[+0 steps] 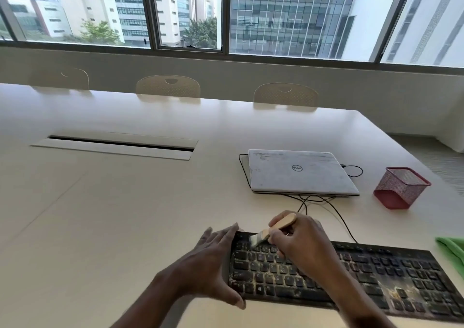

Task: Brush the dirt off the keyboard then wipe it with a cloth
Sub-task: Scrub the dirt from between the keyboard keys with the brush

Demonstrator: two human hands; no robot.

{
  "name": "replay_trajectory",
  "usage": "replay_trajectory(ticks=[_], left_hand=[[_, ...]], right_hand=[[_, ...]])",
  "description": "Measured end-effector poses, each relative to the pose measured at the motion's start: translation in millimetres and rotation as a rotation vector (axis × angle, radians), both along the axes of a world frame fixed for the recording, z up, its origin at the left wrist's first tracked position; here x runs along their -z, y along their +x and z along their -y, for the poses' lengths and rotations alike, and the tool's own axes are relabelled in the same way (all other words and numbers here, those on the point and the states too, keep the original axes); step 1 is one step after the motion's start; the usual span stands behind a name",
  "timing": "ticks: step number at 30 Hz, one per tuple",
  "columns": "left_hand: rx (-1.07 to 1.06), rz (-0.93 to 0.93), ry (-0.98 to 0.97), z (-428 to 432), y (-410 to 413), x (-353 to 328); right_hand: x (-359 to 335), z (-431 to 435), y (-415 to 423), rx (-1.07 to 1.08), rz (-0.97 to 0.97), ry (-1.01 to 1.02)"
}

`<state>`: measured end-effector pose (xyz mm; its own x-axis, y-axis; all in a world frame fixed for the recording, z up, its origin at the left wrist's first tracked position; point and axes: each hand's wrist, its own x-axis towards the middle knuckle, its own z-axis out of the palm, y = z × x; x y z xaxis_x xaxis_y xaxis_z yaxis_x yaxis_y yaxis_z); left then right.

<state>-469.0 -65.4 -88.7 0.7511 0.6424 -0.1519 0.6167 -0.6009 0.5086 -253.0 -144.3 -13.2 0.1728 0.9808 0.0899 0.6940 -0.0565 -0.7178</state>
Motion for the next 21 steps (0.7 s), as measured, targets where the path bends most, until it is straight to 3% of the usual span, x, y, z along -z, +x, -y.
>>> replay_trajectory(ticks=[5,14,18,21], left_hand=[[-0.025,0.076,-0.02,4.1,-3.4,0.4],[0.064,0.055,-0.044,7.4,-5.3,-18.2],[0.079,0.064,-0.012,4.0,-6.4,-12.5],[0.079,0.068,-0.01,1.7,-7.3,-8.0]], right_hand=[[6.4,-6.8,-19.3,-0.011,0.055,0.037],[7.5,-19.6,-36.2,-0.133,0.156,-0.009],[3.1,-24.4,-38.1,-0.106,0.141,0.074],[5.3,-25.4,-40.7,-0.186,0.215,0.003]])
